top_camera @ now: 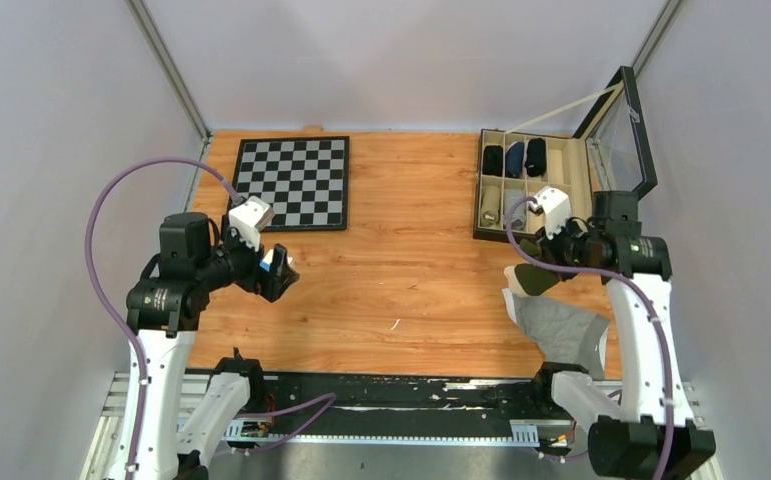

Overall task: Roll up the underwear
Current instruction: Pick up the underwear from the corner of the board, then place the underwear at the center of the board, then flatten out the underwear at the center of the board.

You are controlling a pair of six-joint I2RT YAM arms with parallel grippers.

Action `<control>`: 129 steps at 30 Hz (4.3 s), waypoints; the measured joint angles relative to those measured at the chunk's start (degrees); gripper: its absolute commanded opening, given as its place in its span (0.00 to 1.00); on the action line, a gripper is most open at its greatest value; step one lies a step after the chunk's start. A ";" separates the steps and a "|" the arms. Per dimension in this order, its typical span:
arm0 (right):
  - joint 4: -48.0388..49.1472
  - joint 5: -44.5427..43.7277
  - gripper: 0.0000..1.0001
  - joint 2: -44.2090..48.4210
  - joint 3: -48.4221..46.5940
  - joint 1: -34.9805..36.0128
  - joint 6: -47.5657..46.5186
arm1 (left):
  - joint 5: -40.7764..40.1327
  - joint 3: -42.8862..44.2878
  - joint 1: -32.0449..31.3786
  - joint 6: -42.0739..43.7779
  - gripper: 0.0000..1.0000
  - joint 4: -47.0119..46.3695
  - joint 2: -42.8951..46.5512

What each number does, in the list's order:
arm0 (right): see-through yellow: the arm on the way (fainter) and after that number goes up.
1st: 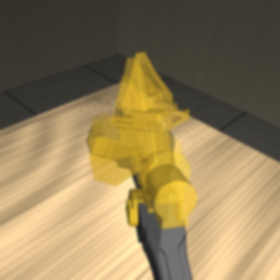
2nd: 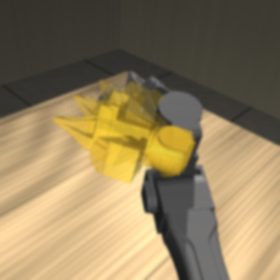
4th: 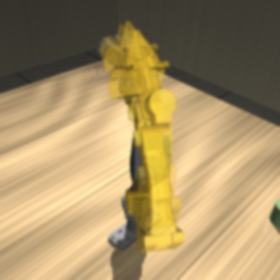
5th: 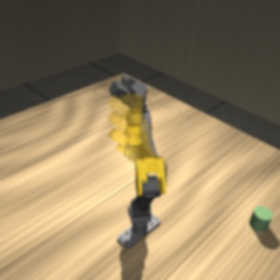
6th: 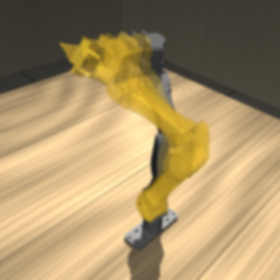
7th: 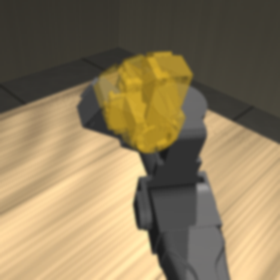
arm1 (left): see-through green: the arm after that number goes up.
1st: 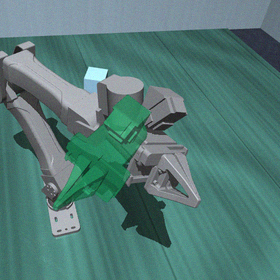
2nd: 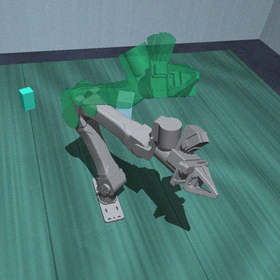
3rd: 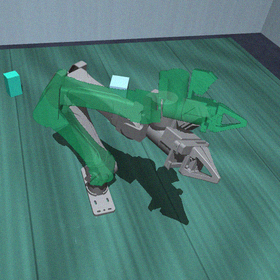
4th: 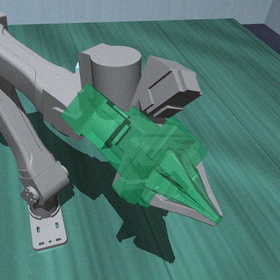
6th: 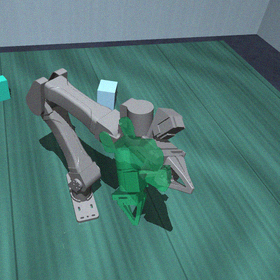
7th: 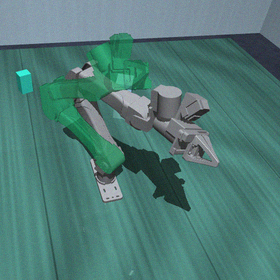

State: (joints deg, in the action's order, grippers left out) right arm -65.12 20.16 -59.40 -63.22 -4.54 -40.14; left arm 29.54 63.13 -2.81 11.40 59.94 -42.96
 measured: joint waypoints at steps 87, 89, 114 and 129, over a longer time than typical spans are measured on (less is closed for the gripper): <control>5.31 18.03 0.00 -41.88 -20.09 35.50 2.19 | 0.02 2.89 -36.94 26.51 0.95 -5.20 -13.79; 4.13 20.57 0.00 -43.01 -22.10 33.27 2.67 | -1.90 -3.30 -40.13 28.94 0.95 -10.08 -13.94; -3.96 32.74 0.00 -49.70 -28.48 29.68 2.64 | -24.76 -31.47 -48.68 7.50 0.68 -72.85 -33.57; -5.86 34.93 0.00 -50.14 -28.55 29.46 2.14 | -24.96 -30.27 -46.95 15.56 0.03 -79.71 -39.76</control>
State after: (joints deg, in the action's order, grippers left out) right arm -70.98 55.09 -109.54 -91.77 24.93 -38.00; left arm 4.58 32.86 -49.76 26.96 -19.77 -82.72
